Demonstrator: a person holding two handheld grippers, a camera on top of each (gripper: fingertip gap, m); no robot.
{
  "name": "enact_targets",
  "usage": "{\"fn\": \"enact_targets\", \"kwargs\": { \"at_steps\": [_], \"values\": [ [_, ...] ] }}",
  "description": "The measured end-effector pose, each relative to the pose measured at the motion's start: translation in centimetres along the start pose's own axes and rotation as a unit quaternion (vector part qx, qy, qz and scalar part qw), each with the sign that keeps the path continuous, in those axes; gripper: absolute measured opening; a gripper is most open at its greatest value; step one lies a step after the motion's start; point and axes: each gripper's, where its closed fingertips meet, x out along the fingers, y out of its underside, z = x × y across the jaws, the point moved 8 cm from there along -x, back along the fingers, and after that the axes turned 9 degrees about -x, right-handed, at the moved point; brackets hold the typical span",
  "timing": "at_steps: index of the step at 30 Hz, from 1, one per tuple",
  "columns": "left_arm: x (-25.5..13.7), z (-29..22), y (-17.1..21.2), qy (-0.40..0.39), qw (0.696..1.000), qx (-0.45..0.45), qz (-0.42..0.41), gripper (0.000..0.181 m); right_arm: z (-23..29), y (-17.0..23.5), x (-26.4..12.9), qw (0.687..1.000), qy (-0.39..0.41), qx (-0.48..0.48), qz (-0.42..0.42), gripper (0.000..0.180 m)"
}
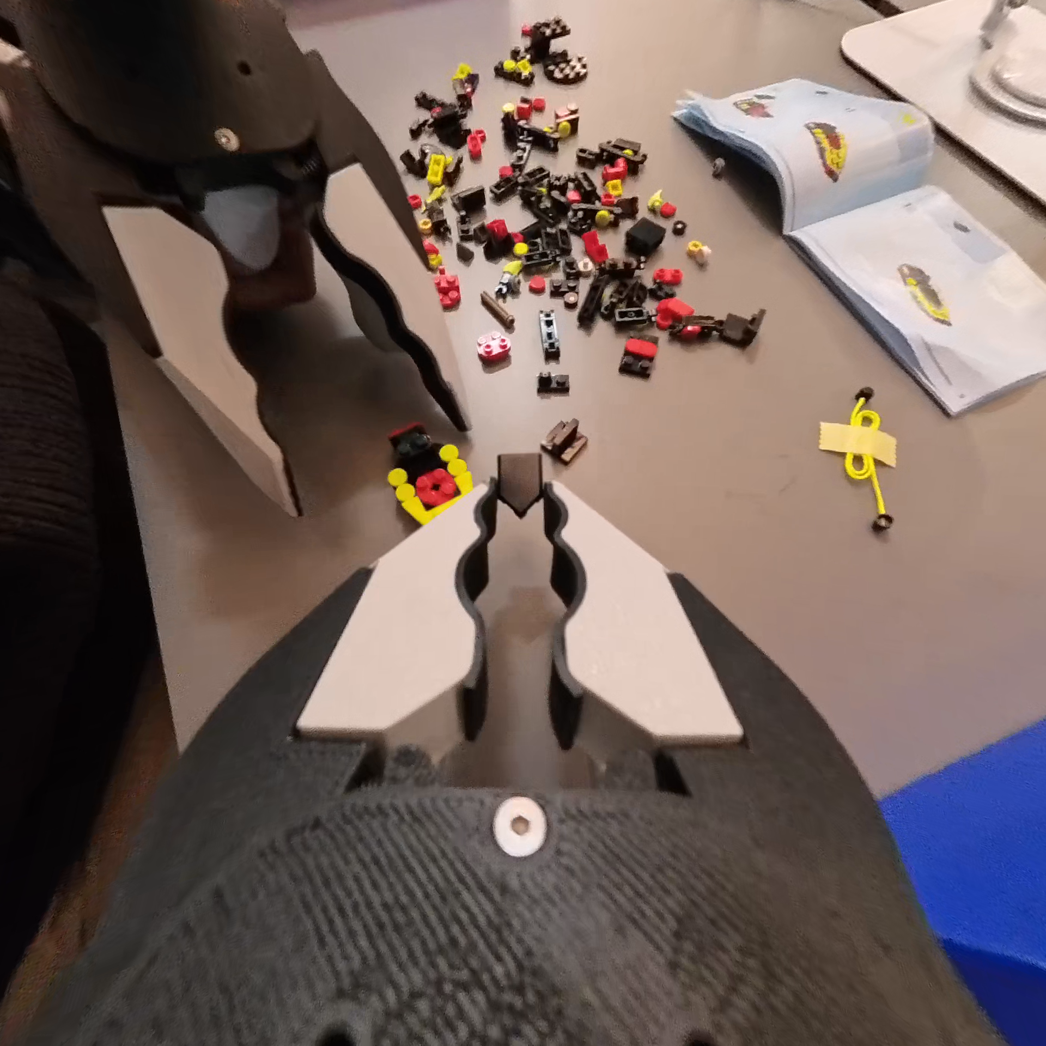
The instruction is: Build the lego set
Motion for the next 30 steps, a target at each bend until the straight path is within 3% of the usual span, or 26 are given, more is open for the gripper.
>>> {"fn": "enact_targets", "kwargs": {
  "at_steps": [4,9,15,22,30],
  "values": [
    [0.2,0.3,-0.1,-0.004,1.0,-0.009,0.004,0.073,1.1,-0.3,0.5,0.998,-0.04,-0.042,0.009,0.014],
    [0.5,0.6,-0.7,0.007,1.0,0.008,0.005,0.059,2.0,-0.8,1.4,0.991,-0.083,-0.102,0.024,0.014],
    [1.1,1.1,-1.1,0.002,0.999,0.031,0.023,0.047,2.0,-0.6,1.7,0.984,-0.136,-0.112,0.042,0.014],
    [1.3,1.0,-1.1,0.041,0.998,0.029,0.04,0.031,2.1,-0.1,2.1,0.981,-0.139,-0.123,0.063,0.014],
    [1.5,1.0,-1.3,0.052,0.997,0.035,0.045,0.031,2.4,0.1,1.7,0.98,-0.138,-0.129,0.058,0.014]
  ]
}}
